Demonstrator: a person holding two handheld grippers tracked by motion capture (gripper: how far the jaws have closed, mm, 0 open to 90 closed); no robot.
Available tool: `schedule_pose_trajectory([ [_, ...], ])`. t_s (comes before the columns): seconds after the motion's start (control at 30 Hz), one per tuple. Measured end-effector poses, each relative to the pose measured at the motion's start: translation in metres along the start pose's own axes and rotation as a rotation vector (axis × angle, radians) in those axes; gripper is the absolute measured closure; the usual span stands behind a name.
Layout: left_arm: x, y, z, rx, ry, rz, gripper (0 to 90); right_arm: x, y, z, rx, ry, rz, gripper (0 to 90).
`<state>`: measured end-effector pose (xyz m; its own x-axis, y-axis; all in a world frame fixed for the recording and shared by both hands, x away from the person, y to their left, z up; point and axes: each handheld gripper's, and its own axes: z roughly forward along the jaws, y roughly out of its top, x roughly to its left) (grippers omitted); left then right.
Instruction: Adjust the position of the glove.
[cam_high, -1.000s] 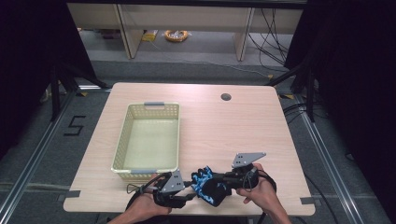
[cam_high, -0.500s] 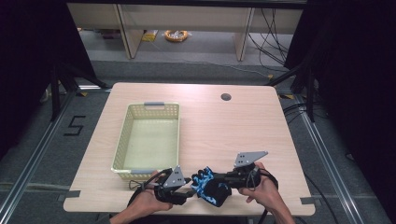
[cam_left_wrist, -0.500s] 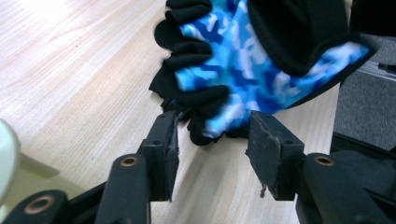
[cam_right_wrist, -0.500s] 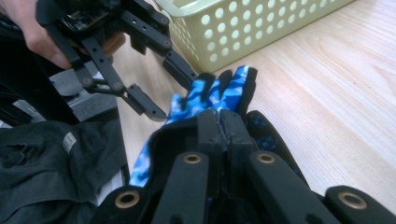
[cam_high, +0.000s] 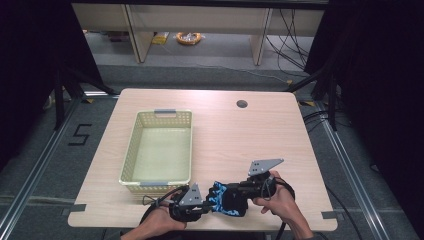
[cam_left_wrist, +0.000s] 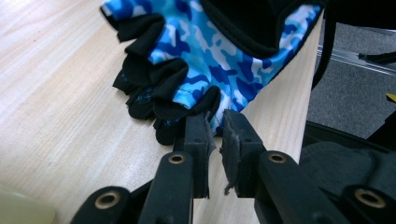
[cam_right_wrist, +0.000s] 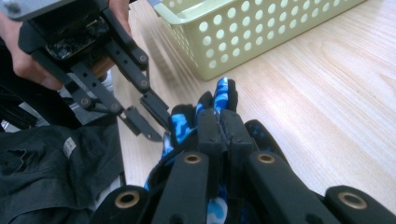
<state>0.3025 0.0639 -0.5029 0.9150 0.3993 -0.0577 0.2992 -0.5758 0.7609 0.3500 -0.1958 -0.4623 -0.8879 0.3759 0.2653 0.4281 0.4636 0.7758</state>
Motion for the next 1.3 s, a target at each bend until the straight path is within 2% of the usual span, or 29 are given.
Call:
schedule_pose_trajectory([
  [0.03,0.001,0.000,0.001,0.002,0.005,0.007,80.0,-0.004,0.002,0.002,0.000,-0.001,-0.029,88.6],
  [0.07,0.000,0.000,0.003,-0.006,0.000,-0.007,80.3,-0.005,0.003,0.004,0.009,0.002,-0.015,88.6],
  [0.1,0.000,0.000,0.006,-0.001,-0.014,-0.020,80.7,-0.009,0.004,0.007,0.026,0.007,-0.021,88.6],
  [0.13,0.000,0.000,0.005,0.008,-0.005,0.000,81.2,-0.011,0.005,0.011,0.028,0.016,-0.038,88.6],
  [0.2,-0.002,0.000,0.007,0.006,-0.007,-0.015,81.3,-0.012,0.006,0.013,0.040,0.014,-0.021,88.6],
  [0.23,-0.002,0.001,0.008,0.006,-0.009,-0.004,81.3,-0.014,0.007,0.015,0.049,0.020,-0.036,88.5],
  [0.27,-0.003,0.001,0.010,0.005,-0.009,-0.018,80.9,-0.019,0.009,0.019,0.069,0.029,-0.074,88.4],
  [0.33,-0.003,0.002,0.011,0.008,-0.009,-0.010,80.8,-0.021,0.009,0.020,0.080,0.033,-0.076,88.3],
  [0.37,-0.002,0.002,0.011,0.031,0.000,0.008,80.0,-0.023,0.009,0.024,0.097,0.025,-0.081,88.1],
  [0.53,-0.004,0.001,0.015,0.021,-0.007,-0.016,78.9,-0.030,0.007,0.029,0.143,0.013,-0.089,87.4],
  [0.6,-0.004,0.001,0.015,0.024,0.000,-0.014,78.7,-0.030,0.006,0.029,0.147,0.017,-0.083,86.9],
  [0.63,-0.004,0.001,0.015,0.024,0.001,-0.016,78.4,-0.033,0.005,0.029,0.149,-0.001,-0.086,84.6],
  [0.7,-0.004,0.001,0.015,0.026,-0.001,-0.019,78.3,-0.034,0.005,0.030,0.141,-0.005,-0.085,83.8],
  [0.77,-0.003,0.001,0.015,0.035,0.007,-0.011,78.0,-0.034,0.005,0.029,0.149,-0.034,-0.070,79.2],
  [0.8,-0.003,0.002,0.014,0.032,0.003,-0.013,77.8,-0.033,0.005,0.027,0.164,-0.073,-0.039,75.4],
  [0.83,-0.003,0.002,0.014,0.032,0.003,-0.013,77.6,-0.033,0.005,0.027,0.164,-0.073,-0.039,75.4],
  [0.9,-0.004,0.003,0.013,0.018,0.001,-0.022,77.0,-0.027,0.008,0.019,0.157,-0.147,0.011,71.7],
  [0.93,-0.003,0.003,0.011,0.028,0.001,-0.016,77.0,-0.027,0.008,0.019,0.157,-0.147,0.011,71.7],
  [0.97,-0.004,0.003,0.011,0.023,0.007,-0.028,76.7,-0.025,0.009,0.015,0.152,-0.172,0.005,70.9],
  [1.0,-0.003,0.003,0.010,0.028,0.014,-0.018,76.5,-0.022,0.010,0.010,0.144,-0.201,0.011,70.7],
  [1.03,-0.005,0.003,0.010,0.007,0.009,-0.040,76.4,-0.018,0.010,0.004,0.136,-0.223,0.029,69.8],
  [1.07,-0.004,0.003,0.007,0.015,0.009,-0.029,75.8,-0.011,0.008,-0.005,0.108,-0.267,0.055,69.8],
  [1.1,-0.004,0.003,0.007,0.001,0.011,-0.040,75.5,-0.008,0.007,-0.011,0.121,-0.299,0.074,69.7],
  [1.13,-0.004,0.003,0.007,0.001,0.011,-0.040,75.0,-0.005,0.003,-0.014,0.098,-0.322,0.101,69.1],
  [1.17,-0.003,0.003,0.005,0.012,0.018,-0.031,74.7,-0.003,0.000,-0.017,0.095,-0.335,0.139,68.6],
  [1.2,-0.004,0.003,0.005,0.003,0.018,-0.038,74.3,0.000,-0.004,-0.022,0.123,-0.349,0.190,68.0],
  [1.23,-0.002,0.003,0.003,0.005,0.018,-0.017,74.3,0.000,-0.004,-0.022,0.123,-0.349,0.190,68.0],
  [1.27,-0.004,0.002,0.002,-0.004,0.019,-0.049,72.9,0.004,-0.014,-0.024,0.102,-0.374,0.245,66.4],
  [1.3,-0.003,0.002,0.000,0.000,0.020,-0.041,71.9,0.004,-0.020,-0.025,0.094,-0.374,0.258,66.4],
])
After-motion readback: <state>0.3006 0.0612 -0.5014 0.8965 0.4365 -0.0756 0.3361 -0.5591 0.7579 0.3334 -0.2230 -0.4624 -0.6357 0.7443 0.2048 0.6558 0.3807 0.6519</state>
